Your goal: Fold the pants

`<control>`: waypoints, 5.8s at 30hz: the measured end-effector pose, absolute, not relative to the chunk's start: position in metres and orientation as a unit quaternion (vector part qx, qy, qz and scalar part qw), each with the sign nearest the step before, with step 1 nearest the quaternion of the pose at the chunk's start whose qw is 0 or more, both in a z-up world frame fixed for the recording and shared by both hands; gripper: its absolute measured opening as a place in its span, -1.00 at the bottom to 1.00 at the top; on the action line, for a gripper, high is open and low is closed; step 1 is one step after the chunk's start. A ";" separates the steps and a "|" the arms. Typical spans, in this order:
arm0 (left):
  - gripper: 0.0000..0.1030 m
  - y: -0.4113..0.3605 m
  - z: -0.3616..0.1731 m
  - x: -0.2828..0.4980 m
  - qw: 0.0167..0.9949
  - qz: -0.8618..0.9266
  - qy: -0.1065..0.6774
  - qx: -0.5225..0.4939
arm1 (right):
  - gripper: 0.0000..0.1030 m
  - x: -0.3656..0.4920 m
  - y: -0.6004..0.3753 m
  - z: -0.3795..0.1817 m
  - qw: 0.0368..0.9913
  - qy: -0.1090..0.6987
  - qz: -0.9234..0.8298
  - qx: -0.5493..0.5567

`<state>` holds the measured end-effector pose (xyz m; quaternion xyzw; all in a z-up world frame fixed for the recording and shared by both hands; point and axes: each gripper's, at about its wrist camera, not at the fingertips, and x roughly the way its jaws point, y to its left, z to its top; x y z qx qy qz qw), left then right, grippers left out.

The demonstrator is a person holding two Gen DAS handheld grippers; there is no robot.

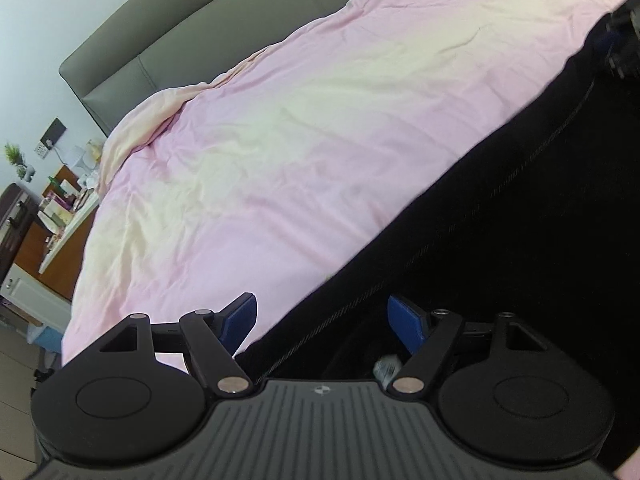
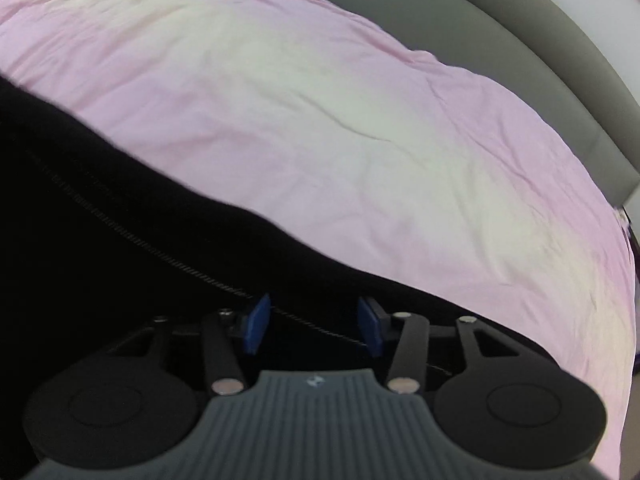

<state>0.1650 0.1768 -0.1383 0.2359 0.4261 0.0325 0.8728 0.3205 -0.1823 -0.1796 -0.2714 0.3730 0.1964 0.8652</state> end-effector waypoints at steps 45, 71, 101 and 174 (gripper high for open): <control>0.84 0.220 -0.133 0.108 0.872 0.089 0.454 0.162 | -0.96 0.322 -0.555 -0.181 0.894 0.344 -0.156 0.240; 0.85 0.203 -0.132 0.057 0.892 0.079 0.437 0.082 | -0.07 0.224 -0.278 -0.172 0.919 0.342 0.195 -0.020; 1.00 0.139 -0.098 0.059 0.892 0.228 0.386 0.055 | 0.21 0.198 -0.315 -0.162 0.962 0.251 0.094 0.046; 1.00 0.006 -0.155 0.203 0.884 -0.013 0.445 -0.146 | -0.65 0.100 -0.211 -0.206 0.828 0.160 0.332 -0.423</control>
